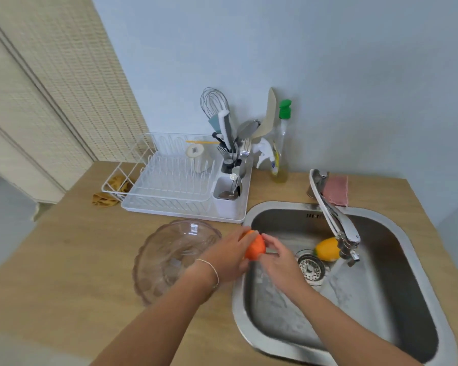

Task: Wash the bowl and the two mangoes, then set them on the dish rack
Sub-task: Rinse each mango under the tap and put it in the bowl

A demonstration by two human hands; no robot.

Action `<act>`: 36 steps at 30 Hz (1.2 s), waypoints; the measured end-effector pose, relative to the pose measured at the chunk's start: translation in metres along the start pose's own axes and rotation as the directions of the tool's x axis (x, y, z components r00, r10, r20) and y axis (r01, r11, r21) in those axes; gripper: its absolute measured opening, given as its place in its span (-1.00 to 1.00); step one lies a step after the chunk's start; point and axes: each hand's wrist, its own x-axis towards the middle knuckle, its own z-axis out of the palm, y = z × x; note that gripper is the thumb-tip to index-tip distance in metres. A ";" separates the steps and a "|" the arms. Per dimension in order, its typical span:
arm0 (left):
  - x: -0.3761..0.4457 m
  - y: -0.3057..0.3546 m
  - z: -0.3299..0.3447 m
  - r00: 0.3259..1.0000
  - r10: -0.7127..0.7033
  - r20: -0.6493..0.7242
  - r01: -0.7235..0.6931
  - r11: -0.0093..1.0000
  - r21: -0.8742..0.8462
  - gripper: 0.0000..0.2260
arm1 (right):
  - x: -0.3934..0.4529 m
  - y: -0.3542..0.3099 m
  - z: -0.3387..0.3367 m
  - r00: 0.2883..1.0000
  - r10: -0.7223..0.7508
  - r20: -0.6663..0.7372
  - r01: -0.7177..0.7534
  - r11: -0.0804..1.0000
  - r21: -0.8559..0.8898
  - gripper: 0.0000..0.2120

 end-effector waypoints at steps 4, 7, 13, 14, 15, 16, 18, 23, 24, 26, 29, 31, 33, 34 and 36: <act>-0.042 -0.033 -0.025 0.981 -0.128 -0.148 0.119 0.991 -0.069 -0.42 | 0.005 -0.028 0.047 0.967 -0.223 0.120 0.245 0.942 -0.230 -0.49; -0.066 -0.052 -0.031 0.954 -0.206 -0.218 0.186 0.977 -0.107 -0.43 | 0.006 -0.041 0.077 0.932 -0.306 0.194 0.356 0.874 -0.331 -0.52; -0.096 -0.082 -0.039 0.909 -0.292 -0.299 0.249 0.953 -0.174 -0.43 | 0.008 -0.054 0.117 0.876 -0.381 0.295 0.478 0.763 -0.435 -0.46; -0.101 -0.086 -0.040 0.901 -0.306 -0.308 0.259 0.948 -0.183 -0.43 | 0.007 -0.055 0.123 0.871 -0.387 0.304 0.488 0.757 -0.435 -0.44; -0.105 -0.089 -0.042 0.893 -0.320 -0.316 0.271 0.944 -0.189 -0.43 | 0.007 -0.057 0.129 0.867 -0.388 0.313 0.494 0.752 -0.437 -0.43; -0.109 -0.093 -0.043 0.885 -0.331 -0.327 0.279 0.940 -0.197 -0.43 | 0.007 -0.059 0.135 0.863 -0.386 0.325 0.499 0.747 -0.440 -0.43; -0.117 -0.099 -0.048 0.865 -0.358 -0.350 0.297 0.930 -0.217 -0.42 | 0.005 -0.062 0.147 0.855 -0.382 0.351 0.510 0.744 -0.432 -0.43; -0.141 -0.119 -0.051 0.837 -0.436 -0.332 0.378 0.898 -0.226 -0.41 | 0.002 -0.063 0.177 0.836 -0.335 0.435 0.528 0.708 -0.470 -0.45; -0.145 -0.123 -0.049 0.834 -0.451 -0.316 0.394 0.890 -0.231 -0.41 | 0.003 -0.061 0.182 0.830 -0.325 0.453 0.537 0.684 -0.494 -0.45; -0.153 -0.130 -0.044 0.827 -0.487 -0.283 0.430 0.870 -0.240 -0.40 | 0.005 -0.057 0.190 0.820 -0.312 0.480 0.560 0.612 -0.559 -0.47; -0.160 -0.137 -0.038 0.826 -0.517 -0.225 0.471 0.852 -0.229 -0.38 | 0.008 -0.051 0.197 0.813 -0.300 0.498 0.580 0.482 -0.656 -0.48; -0.160 -0.139 -0.035 0.830 -0.522 -0.194 0.479 0.847 -0.232 -0.38 | 0.009 -0.047 0.198 0.817 -0.281 0.503 0.576 0.415 -0.704 -0.47; -0.158 -0.139 -0.034 0.832 -0.523 -0.183 0.479 0.845 -0.237 -0.38 | 0.012 -0.043 0.197 0.826 -0.265 0.498 0.564 0.389 -0.728 -0.46; -0.156 -0.139 -0.035 0.834 -0.522 -0.179 0.478 0.846 -0.238 -0.38 | 0.012 -0.042 0.196 0.831 -0.260 0.492 0.557 0.384 -0.737 -0.46; -0.151 -0.141 -0.035 0.847 -0.504 -0.171 0.461 0.855 -0.235 -0.37 | 0.013 -0.040 0.192 0.841 -0.256 0.477 0.542 0.381 -0.749 -0.43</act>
